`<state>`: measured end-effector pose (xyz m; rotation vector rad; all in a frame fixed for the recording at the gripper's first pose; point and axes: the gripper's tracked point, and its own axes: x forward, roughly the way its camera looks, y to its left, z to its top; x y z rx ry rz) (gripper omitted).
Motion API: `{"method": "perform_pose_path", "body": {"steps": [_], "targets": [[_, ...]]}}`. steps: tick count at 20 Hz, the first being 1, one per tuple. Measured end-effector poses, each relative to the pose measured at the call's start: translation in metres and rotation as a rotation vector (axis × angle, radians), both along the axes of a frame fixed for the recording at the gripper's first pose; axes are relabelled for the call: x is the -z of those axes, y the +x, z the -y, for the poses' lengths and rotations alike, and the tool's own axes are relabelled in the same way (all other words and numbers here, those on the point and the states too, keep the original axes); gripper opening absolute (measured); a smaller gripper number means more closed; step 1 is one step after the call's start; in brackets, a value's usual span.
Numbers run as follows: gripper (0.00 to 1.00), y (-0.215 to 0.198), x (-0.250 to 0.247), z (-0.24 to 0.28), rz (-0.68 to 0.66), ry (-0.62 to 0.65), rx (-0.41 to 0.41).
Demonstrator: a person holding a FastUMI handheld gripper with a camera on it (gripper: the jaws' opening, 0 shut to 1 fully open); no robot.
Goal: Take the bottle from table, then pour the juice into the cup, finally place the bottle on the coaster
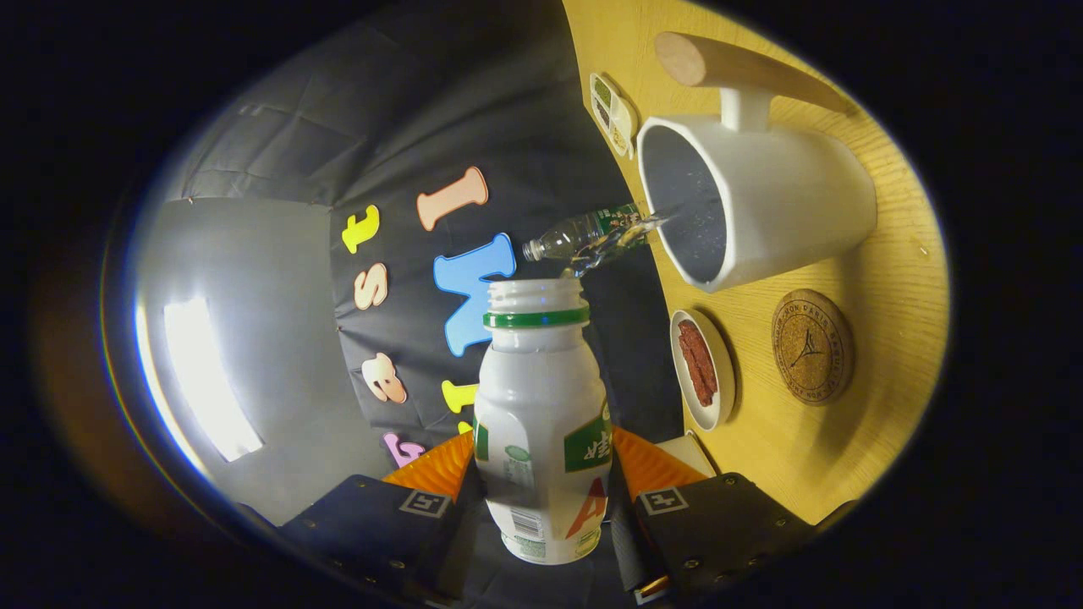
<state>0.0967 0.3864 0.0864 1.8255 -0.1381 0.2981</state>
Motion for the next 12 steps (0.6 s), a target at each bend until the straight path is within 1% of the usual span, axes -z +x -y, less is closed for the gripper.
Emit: {"method": "perform_pose_path", "body": {"steps": [12], "targets": [[0.66,-0.0024,-0.0010,0.0043,0.002,0.076,0.007]]}}
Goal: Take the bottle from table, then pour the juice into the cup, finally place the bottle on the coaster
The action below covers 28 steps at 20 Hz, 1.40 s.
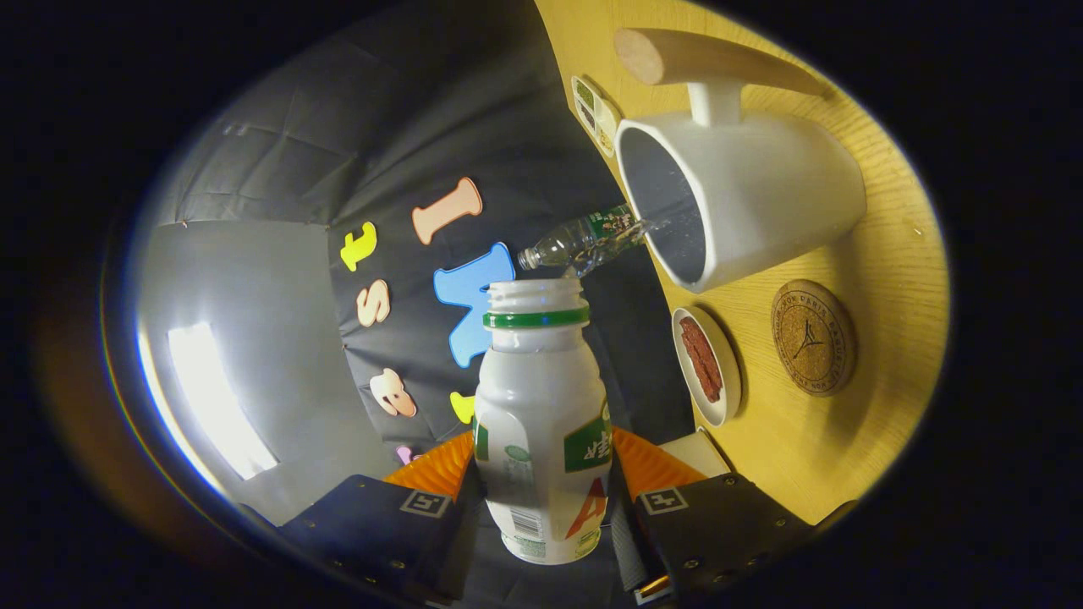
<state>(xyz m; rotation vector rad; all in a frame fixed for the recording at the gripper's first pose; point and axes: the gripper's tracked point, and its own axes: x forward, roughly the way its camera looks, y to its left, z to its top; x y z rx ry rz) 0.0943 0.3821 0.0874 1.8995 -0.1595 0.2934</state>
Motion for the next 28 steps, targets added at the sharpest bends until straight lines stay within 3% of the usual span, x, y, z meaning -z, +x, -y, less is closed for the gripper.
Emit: {"method": "perform_pose_path", "body": {"steps": [28], "targets": [[0.66,-0.004,-0.008,0.019,0.012,0.104,0.025]]}}
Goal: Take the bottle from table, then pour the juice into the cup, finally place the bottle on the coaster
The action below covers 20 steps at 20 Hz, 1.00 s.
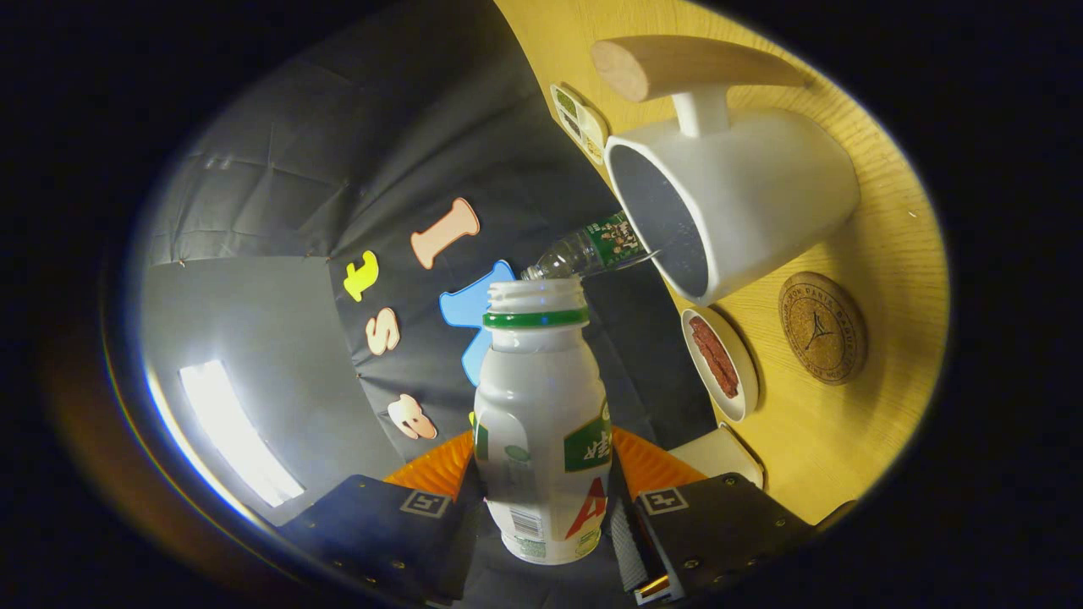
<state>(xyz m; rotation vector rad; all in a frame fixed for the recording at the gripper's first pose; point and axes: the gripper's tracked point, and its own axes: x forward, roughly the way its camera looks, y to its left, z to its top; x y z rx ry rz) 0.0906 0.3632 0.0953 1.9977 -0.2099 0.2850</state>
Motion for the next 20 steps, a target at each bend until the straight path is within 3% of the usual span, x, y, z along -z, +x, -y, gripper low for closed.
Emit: {"method": "perform_pose_path", "body": {"steps": [20], "targets": [[0.66,0.001,0.010,0.011,-0.015,0.044,0.008]]}}
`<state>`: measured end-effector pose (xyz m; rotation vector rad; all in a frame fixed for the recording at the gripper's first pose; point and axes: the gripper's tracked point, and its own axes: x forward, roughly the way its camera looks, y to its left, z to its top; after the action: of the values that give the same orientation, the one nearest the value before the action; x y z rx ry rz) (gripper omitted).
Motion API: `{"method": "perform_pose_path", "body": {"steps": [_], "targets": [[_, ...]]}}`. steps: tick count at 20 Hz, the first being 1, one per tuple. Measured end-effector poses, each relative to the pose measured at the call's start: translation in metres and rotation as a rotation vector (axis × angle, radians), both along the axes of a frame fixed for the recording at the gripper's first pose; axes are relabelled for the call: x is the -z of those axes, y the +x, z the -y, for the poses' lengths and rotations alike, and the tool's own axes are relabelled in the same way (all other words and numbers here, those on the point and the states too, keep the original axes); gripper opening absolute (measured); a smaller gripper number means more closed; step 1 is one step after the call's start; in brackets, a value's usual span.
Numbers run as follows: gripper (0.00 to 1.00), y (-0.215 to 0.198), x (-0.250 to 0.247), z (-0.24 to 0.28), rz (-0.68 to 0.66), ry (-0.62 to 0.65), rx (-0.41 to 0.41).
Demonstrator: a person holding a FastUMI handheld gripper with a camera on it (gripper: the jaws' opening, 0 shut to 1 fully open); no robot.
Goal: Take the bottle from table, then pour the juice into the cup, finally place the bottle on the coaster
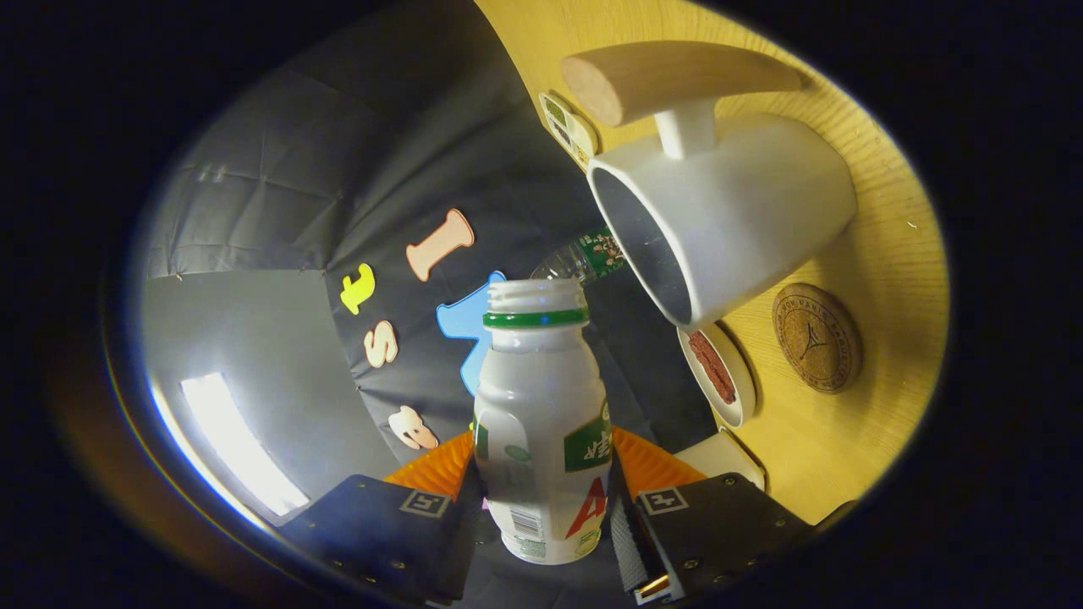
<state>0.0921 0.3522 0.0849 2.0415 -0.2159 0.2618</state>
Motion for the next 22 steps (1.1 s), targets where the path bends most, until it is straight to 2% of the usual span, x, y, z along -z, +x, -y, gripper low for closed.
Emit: {"method": "perform_pose_path", "body": {"steps": [13,22], "targets": [[0.66,0.0018,0.0016,0.0011,-0.007,0.009,-0.004],[0.66,0.0036,0.0108,-0.0026,-0.029,-0.044,-0.003]]}}
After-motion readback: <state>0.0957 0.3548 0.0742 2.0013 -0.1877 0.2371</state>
